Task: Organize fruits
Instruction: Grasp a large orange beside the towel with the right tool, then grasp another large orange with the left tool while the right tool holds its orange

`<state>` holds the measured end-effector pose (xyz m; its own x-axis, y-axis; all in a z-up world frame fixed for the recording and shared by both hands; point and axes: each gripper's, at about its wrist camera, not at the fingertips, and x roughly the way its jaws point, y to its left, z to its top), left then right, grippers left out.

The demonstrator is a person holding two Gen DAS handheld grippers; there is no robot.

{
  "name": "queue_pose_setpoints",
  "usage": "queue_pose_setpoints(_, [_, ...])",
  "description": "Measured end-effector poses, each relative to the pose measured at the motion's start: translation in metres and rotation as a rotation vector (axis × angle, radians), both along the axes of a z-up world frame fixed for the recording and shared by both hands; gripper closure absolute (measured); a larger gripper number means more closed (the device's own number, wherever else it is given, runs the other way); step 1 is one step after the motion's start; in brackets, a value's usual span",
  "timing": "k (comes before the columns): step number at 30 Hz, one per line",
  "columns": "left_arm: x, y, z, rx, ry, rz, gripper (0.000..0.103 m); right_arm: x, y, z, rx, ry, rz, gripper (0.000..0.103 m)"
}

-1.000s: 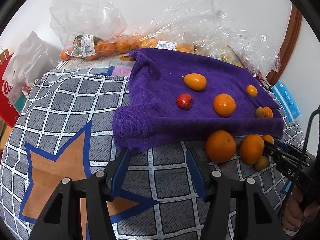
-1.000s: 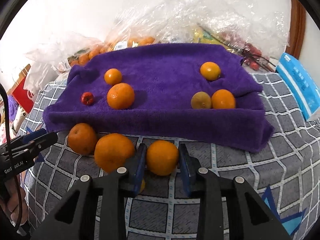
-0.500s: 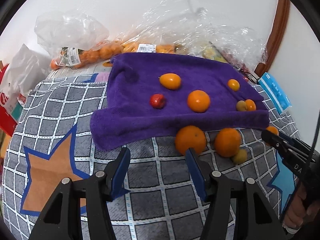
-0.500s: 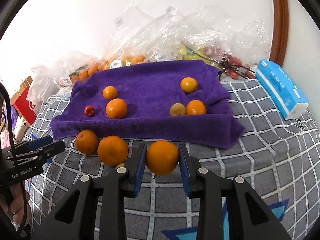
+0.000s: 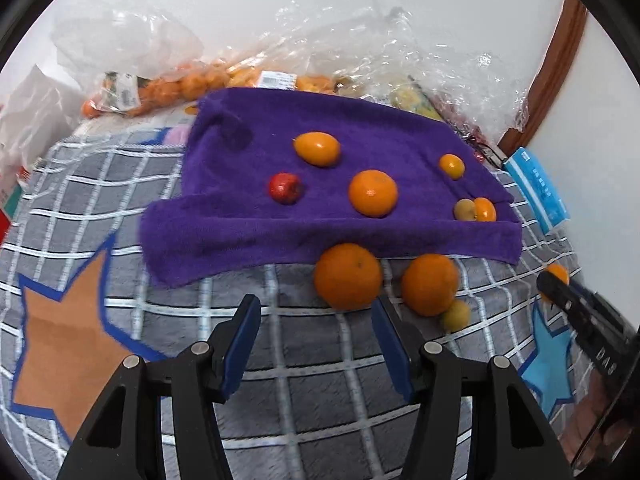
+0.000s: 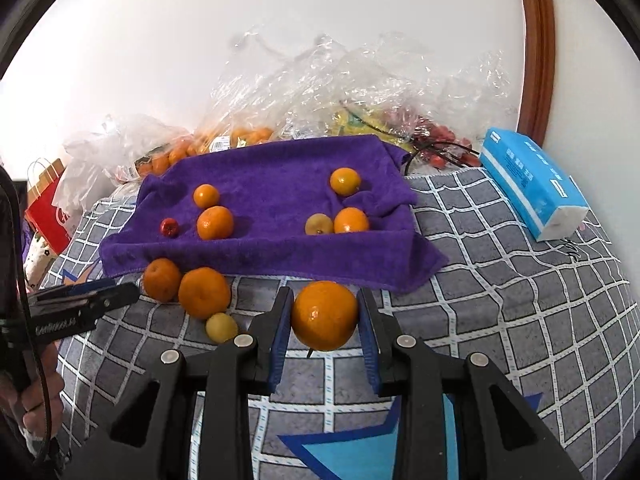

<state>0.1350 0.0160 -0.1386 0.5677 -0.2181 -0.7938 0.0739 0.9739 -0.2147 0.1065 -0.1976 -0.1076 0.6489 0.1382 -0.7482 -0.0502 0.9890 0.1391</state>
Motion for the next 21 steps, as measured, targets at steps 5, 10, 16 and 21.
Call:
queue_pose_setpoints(5, [0.007, -0.014, -0.006, 0.008, -0.010, -0.013, 0.047, -0.004, -0.008, -0.004, 0.002, 0.000, 0.009, 0.071])
queue_pose_setpoints(10, [0.015, -0.022, -0.013, 0.033, -0.017, 0.000, 0.047, -0.004, -0.010, -0.012, 0.009, 0.007, 0.017, 0.071])
queue_pose_setpoints(16, [0.017, -0.027, -0.021, 0.030, -0.056, 0.016, 0.052, -0.004, -0.005, -0.018, 0.007, 0.015, 0.035, 0.071])
queue_pose_setpoints(21, [0.012, -0.030, -0.021, 0.055, -0.097, 0.006, 0.062, -0.007, -0.002, -0.020, 0.017, 0.016, 0.043, 0.071])
